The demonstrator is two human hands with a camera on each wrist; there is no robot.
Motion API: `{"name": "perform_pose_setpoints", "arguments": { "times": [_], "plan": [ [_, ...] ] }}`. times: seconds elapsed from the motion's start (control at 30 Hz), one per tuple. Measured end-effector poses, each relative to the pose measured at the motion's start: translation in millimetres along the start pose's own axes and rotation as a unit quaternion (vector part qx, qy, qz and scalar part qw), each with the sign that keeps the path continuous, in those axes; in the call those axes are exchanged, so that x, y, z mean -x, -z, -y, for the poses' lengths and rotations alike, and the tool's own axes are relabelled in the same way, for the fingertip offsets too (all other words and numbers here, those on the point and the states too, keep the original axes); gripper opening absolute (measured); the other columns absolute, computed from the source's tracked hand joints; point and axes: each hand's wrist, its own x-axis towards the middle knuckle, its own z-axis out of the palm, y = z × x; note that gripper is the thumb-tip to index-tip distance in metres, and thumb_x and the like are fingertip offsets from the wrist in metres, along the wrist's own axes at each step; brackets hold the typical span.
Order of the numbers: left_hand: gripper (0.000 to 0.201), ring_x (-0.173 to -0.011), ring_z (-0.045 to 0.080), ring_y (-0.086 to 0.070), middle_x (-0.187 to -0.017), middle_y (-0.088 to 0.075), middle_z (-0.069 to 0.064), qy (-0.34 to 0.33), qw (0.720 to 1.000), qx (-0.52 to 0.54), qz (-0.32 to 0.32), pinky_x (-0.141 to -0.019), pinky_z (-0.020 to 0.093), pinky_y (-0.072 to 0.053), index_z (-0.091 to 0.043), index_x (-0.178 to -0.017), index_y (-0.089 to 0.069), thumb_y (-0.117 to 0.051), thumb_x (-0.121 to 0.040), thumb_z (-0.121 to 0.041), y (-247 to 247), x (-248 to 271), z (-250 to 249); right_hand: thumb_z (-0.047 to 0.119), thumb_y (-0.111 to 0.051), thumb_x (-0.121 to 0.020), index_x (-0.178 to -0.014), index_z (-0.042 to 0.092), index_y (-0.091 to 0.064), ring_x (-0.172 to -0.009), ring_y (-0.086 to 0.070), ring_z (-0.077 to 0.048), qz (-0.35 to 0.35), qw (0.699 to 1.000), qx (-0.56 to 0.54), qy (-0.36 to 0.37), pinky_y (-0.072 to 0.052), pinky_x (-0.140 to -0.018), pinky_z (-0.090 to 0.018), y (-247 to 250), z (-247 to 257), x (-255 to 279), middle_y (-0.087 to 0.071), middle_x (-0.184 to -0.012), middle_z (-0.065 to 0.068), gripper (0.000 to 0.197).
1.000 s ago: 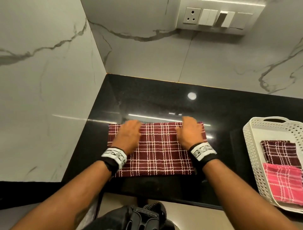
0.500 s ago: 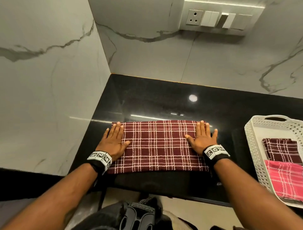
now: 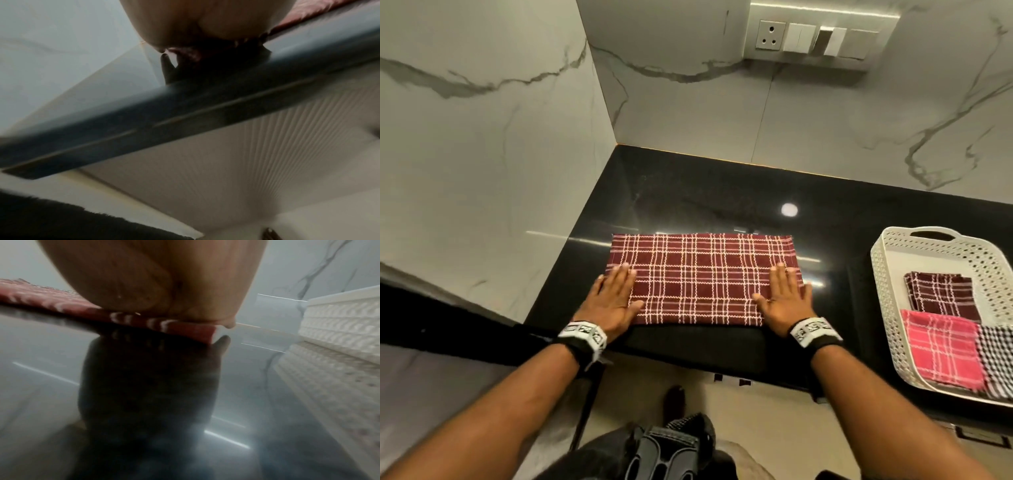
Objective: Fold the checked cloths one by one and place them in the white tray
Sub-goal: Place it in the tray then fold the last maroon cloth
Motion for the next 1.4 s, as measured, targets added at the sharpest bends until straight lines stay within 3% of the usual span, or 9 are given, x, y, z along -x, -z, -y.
{"name": "perform_pose_setpoints", "arguments": {
  "times": [0.13, 0.37, 0.57, 0.73, 0.87, 0.97, 1.07, 1.23, 1.4],
  "plan": [
    [0.073, -0.149, 0.017, 0.021, -0.163, 0.021, 0.002, 0.025, 1.0, -0.008, -0.008, -0.122, 0.042, 0.01, -0.019, -0.156, 0.014, -0.01, -0.099, -0.059, 1.0, 14.8, -2.9, 0.061, -0.019, -0.098, -0.156, 0.013, 0.014, -0.148, 0.024, -0.023, -0.026, 0.999, 0.0, -0.02, 0.017, -0.117, -0.056, 1.6, 2.6, 11.3, 0.023, -0.163, -0.007, 0.082],
    [0.067, -0.15, 0.017, 0.018, -0.164, 0.017, -0.001, -0.07, 0.996, 0.004, -0.045, -0.123, 0.043, 0.007, -0.023, -0.157, 0.006, -0.012, -0.101, -0.055, -4.6, 1.8, -102.2, 0.053, -0.019, -0.102, -0.158, 0.025, 0.007, -0.15, 0.022, -0.022, -0.015, 0.986, 0.027, 0.166, 0.018, -0.114, -0.056, -42.2, 101.7, 39.1, 0.02, -0.164, -0.001, 0.067],
    [0.073, -0.149, 0.012, 0.02, -0.163, 0.018, -0.005, 0.045, 0.993, 0.075, -0.078, -0.122, 0.039, 0.011, -0.025, -0.156, 0.01, -0.008, -0.094, -0.058, -37.4, 25.0, -40.8, 0.066, -0.016, -0.097, -0.156, 0.027, 0.015, -0.146, 0.029, -0.022, -0.042, 0.998, -0.015, 0.052, 0.021, -0.115, -0.053, -41.6, 14.8, 38.5, 0.028, -0.16, 0.001, 0.077],
    [0.076, -0.149, 0.012, 0.02, -0.164, 0.018, -0.003, 0.043, 0.992, 0.083, -0.084, -0.123, 0.038, 0.009, -0.021, -0.156, 0.01, -0.003, -0.092, -0.059, -45.3, 39.0, -13.1, 0.067, -0.018, -0.097, -0.156, 0.022, 0.015, -0.148, 0.025, -0.018, -0.052, 0.998, -0.045, -0.009, 0.016, -0.118, -0.053, -36.4, -26.7, 44.2, 0.026, -0.162, 0.0, 0.081],
    [0.074, -0.153, 0.017, 0.003, -0.166, -0.003, 0.002, 0.058, 0.99, 0.095, -0.089, -0.124, 0.041, 0.002, -0.017, -0.158, -0.009, -0.023, -0.093, -0.05, -33.8, 38.9, -19.9, 0.063, -0.023, -0.098, -0.158, 0.019, -0.009, -0.152, 0.01, -0.022, -0.086, 0.992, -0.082, -0.041, 0.011, -0.117, -0.058, -27.1, -14.1, 42.1, 0.005, -0.166, -0.002, 0.075],
    [0.048, -0.135, 0.024, -0.038, -0.141, -0.043, 0.004, 0.027, 0.982, 0.088, -0.166, -0.115, 0.045, -0.028, -0.017, -0.133, -0.046, -0.045, -0.088, -0.035, -4.7, 25.4, -27.2, 0.057, -0.032, -0.097, -0.129, 0.018, -0.046, -0.135, -0.031, -0.031, -0.182, 0.98, -0.056, -0.057, -0.02, -0.113, -0.063, -10.3, 15.2, 35.5, -0.039, -0.143, -0.01, 0.053],
    [0.044, -0.123, 0.02, -0.046, -0.135, -0.047, 0.001, -0.001, 0.976, 0.095, -0.197, -0.106, 0.042, -0.039, -0.017, -0.131, -0.049, -0.051, -0.088, -0.027, 15.4, 3.2, -29.3, 0.059, -0.031, -0.097, -0.118, 0.021, -0.048, -0.116, -0.043, -0.024, -0.17, 0.984, -0.053, -0.029, -0.037, -0.101, -0.053, 4.9, 50.6, 17.2, -0.047, -0.124, -0.005, 0.047],
    [0.02, -0.094, 0.021, -0.054, -0.108, -0.054, 0.002, 0.021, 0.982, 0.069, -0.173, -0.083, 0.037, -0.047, -0.017, -0.106, -0.054, -0.046, -0.093, -0.03, 27.6, -27.3, -17.3, 0.061, -0.035, -0.094, -0.129, 0.018, -0.049, -0.128, -0.039, -0.033, -0.131, 0.989, -0.011, -0.069, -0.03, -0.106, -0.058, 39.6, 85.2, -43.7, -0.043, -0.139, -0.011, 0.057],
    [0.029, -0.088, 0.025, -0.065, -0.094, -0.067, 0.002, -0.125, 0.983, 0.047, -0.128, -0.081, 0.036, -0.053, -0.018, -0.087, -0.065, -0.042, -0.088, -0.035, 18.2, -18.1, -44.9, 0.059, -0.039, -0.092, -0.149, 0.022, -0.035, -0.145, -0.021, -0.038, -0.061, 0.998, 0.015, -0.023, -0.013, -0.113, -0.064, 82.9, 108.2, -113.1, -0.021, -0.163, -0.003, 0.068]
  ]
}}
